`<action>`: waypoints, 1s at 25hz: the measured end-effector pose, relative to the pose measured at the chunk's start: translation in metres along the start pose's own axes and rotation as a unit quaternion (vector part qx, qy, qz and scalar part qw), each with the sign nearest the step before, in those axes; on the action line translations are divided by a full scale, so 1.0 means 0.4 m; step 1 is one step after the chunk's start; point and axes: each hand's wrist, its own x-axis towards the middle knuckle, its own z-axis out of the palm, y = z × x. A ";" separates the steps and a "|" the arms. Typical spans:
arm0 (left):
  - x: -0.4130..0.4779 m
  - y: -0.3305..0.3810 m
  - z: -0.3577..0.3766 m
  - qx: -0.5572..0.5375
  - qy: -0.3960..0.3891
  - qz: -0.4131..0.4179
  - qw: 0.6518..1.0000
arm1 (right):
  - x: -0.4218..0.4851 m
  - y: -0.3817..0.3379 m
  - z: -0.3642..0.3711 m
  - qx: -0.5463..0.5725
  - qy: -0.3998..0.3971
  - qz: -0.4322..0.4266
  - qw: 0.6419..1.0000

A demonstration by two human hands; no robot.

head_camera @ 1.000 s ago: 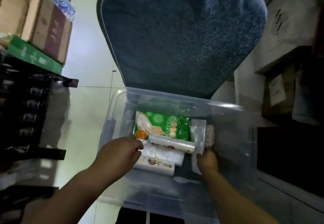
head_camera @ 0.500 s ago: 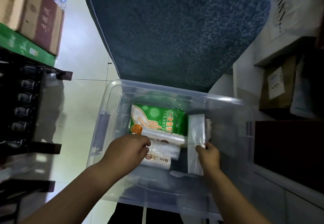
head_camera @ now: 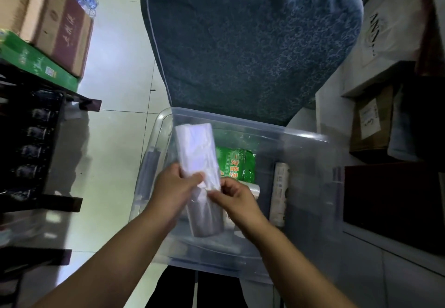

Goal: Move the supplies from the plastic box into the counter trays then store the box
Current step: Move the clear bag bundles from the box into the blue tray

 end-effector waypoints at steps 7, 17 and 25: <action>0.007 -0.037 -0.151 0.074 0.140 0.067 0.985 | 0.134 0.179 -0.146 -0.511 0.174 0.032 0.841; -0.011 -0.059 -0.182 0.075 0.132 0.060 0.987 | 0.100 0.258 -0.151 -0.586 0.192 0.128 0.777; 0.004 -0.070 -0.186 0.058 0.123 0.061 0.989 | 0.108 0.227 -0.142 -0.618 0.139 -0.022 0.773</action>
